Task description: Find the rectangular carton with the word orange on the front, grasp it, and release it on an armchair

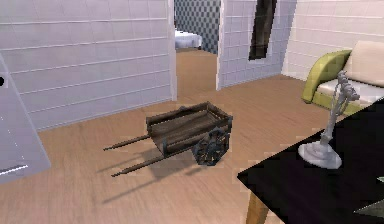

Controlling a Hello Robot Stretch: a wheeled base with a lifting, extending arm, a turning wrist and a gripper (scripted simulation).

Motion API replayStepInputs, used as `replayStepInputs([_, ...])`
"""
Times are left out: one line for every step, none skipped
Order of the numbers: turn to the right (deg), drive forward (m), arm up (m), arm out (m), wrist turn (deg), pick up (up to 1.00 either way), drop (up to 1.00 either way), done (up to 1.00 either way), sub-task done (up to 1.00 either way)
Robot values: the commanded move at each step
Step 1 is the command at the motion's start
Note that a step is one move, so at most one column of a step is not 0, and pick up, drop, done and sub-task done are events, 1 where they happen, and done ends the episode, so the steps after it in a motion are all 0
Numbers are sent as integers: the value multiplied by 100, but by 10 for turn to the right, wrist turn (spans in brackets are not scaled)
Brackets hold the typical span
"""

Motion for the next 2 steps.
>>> replayStepInputs([0, 0, 0, 0, 450, 0, 0, 0, 0])
replayStepInputs([0, 0, 0, 0, 120, 0, 0, 0, 0])
